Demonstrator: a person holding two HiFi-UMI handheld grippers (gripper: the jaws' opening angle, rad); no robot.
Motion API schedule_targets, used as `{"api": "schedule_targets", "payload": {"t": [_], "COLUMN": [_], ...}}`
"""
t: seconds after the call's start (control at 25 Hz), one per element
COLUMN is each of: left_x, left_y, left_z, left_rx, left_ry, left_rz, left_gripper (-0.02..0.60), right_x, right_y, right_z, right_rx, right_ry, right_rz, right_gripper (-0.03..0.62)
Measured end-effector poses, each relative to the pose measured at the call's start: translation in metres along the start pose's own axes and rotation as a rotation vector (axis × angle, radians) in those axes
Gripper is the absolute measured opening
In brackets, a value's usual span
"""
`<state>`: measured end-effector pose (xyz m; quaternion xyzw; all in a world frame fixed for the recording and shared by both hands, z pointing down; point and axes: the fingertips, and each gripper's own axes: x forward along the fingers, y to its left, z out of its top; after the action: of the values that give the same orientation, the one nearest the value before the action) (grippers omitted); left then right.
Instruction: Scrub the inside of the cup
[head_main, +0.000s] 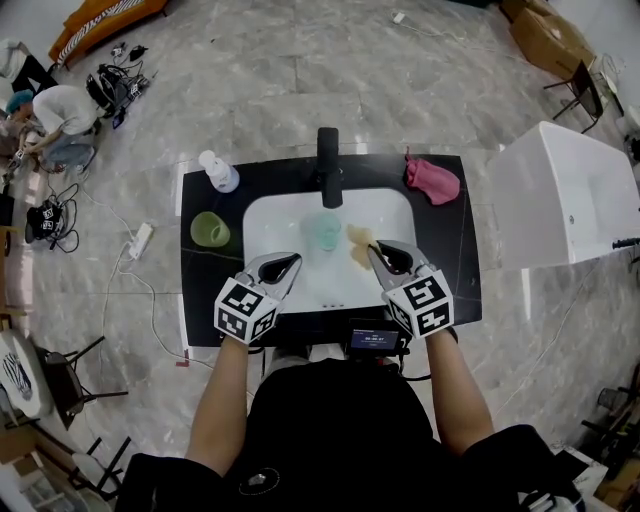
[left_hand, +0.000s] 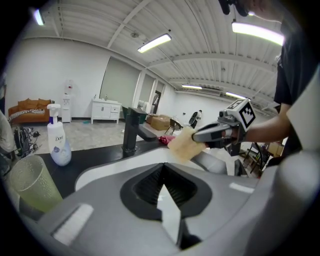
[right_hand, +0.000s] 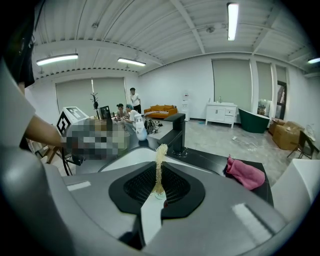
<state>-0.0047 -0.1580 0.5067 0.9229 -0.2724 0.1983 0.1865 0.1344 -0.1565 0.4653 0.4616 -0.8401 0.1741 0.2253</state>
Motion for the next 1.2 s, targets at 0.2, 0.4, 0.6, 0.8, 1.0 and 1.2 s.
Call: {"api": "schedule_targets", "payload": {"t": [0.2, 0.4, 0.6, 0.8, 1.0, 1.2], "left_x": [-0.001, 0.014, 0.040, 0.069, 0.099, 0.133], "left_y": [0.001, 0.003, 0.004, 0.018, 0.036, 0.048], "left_z": [0.003, 0.000, 0.003, -0.001, -0.029, -0.064], "left_rx": [-0.002, -0.014, -0.003, -0.021, -0.061, -0.055], "left_ry": [0.003, 0.031, 0.082, 0.108, 0.140, 0.192], "left_rz": [-0.001, 0.036, 0.046, 0.089, 0.082, 0.065], "left_gripper": [0.000, 0.000, 0.127, 0.275, 0.364, 0.428], "right_x": [0.000, -0.004, -0.006, 0.013, 0.043, 0.069], "right_y": [0.000, -0.008, -0.022, -0.035, -0.037, -0.040], "right_z": [0.007, 0.000, 0.001, -0.007, -0.013, -0.019], "right_rx": [-0.004, -0.033, -0.065, -0.090, -0.060, -0.014], "right_ry": [-0.003, 0.014, 0.019, 0.039, 0.058, 0.079], "right_rz": [-0.003, 0.045, 0.122, 0.171, 0.170, 0.152], "right_gripper": [0.037, 0.037, 0.037, 0.037, 0.037, 0.037]}}
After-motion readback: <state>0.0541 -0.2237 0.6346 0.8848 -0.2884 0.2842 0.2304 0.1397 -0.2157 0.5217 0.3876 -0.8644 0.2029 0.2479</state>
